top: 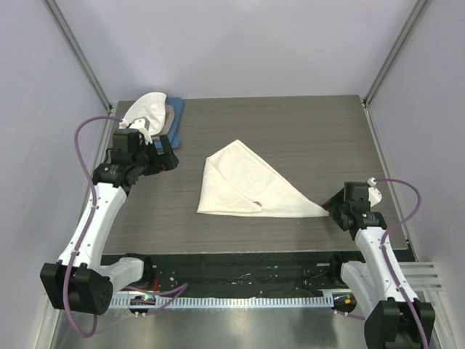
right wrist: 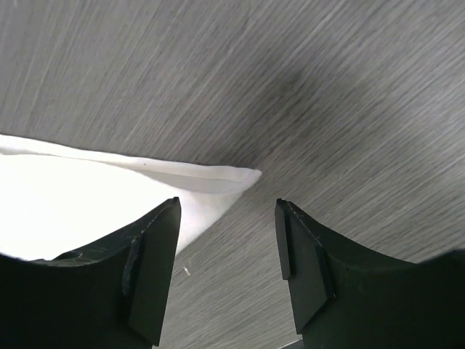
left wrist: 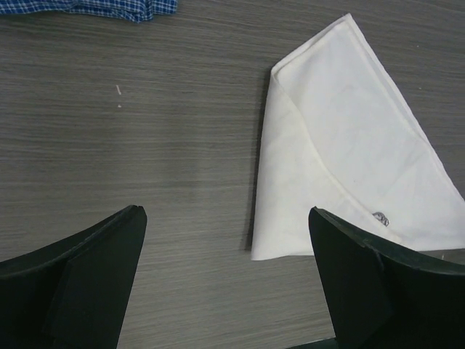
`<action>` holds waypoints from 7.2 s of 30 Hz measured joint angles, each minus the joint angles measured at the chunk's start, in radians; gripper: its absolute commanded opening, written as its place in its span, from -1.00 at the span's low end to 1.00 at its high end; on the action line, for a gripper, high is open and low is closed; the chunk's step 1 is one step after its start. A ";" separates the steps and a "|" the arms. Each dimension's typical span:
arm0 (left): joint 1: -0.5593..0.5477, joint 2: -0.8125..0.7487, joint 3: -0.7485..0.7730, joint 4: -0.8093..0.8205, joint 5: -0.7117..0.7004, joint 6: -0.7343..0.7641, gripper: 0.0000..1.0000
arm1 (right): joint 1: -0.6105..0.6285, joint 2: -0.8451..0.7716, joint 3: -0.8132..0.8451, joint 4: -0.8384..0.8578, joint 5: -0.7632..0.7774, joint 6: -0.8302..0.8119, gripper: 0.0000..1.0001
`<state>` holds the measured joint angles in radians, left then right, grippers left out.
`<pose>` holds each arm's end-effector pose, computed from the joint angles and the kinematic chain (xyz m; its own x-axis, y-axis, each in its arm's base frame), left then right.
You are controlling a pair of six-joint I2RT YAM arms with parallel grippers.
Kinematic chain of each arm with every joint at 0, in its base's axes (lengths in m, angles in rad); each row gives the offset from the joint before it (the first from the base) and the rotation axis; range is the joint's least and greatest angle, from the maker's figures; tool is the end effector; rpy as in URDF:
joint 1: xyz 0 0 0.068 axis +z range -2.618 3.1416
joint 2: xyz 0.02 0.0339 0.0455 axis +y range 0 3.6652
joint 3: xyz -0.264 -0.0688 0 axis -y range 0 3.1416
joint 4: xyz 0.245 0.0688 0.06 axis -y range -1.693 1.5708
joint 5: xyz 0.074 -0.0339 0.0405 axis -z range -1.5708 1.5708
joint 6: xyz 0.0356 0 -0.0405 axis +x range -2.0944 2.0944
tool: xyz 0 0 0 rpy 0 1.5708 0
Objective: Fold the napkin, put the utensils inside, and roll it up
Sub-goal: Fold the napkin
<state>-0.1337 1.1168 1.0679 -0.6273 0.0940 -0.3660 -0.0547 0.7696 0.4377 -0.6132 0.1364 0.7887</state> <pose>0.2347 -0.0349 0.3302 -0.6526 -0.2717 -0.7073 -0.0303 0.9421 -0.3340 0.1451 -0.0128 0.1855 -0.4756 0.7299 -0.4909 0.6684 0.6627 0.3378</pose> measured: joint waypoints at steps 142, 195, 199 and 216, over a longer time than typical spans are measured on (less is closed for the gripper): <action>0.018 -0.024 -0.020 -0.021 0.012 -0.010 1.00 | 0.952 0.751 0.608 0.491 0.180 -0.023 -0.98; 0.018 0.042 -0.039 -0.009 0.012 -0.047 0.99 | 1.107 0.948 0.705 0.650 0.062 -0.192 0.38; 0.018 0.040 -0.125 0.026 0.033 -0.116 1.00 | 1.101 0.851 0.650 0.664 0.090 -0.219 0.26; 0.018 0.015 -0.462 0.344 0.150 -0.410 1.00 | 1.088 0.962 0.544 0.726 0.112 -0.269 -0.38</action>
<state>-0.1154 1.1320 0.6060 -0.2829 0.2440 -0.7757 1.0328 1.7321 0.9813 0.1123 0.2485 0.5201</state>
